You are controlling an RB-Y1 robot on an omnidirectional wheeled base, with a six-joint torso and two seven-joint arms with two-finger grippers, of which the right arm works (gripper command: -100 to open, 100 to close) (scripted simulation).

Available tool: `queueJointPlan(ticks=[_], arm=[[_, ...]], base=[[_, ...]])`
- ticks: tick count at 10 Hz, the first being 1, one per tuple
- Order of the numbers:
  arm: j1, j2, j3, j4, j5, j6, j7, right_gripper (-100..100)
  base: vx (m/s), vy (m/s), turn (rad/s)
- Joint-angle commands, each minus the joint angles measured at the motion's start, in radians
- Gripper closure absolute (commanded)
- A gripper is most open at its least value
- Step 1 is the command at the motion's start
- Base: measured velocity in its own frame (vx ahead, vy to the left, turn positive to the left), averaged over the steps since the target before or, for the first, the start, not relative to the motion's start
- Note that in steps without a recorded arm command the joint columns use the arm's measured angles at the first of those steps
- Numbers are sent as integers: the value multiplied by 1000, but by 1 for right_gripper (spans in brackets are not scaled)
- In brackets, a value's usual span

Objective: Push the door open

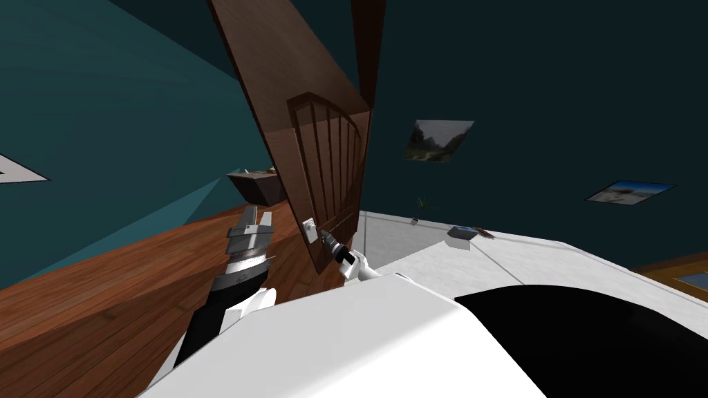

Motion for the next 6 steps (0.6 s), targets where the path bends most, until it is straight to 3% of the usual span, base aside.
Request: queueJointPlan(ticks=[1, 3, 6], arm=[[0, 0, 0, 0, 0, 0, 0, -100], [-2, -7, -7, 7, 1, -5, 3, -100], [-6, 0, -18, 17, 3, -11, 9, -100]], base=[[-101, -61, 0], [95, 127, 30], [191, 161, 21]])
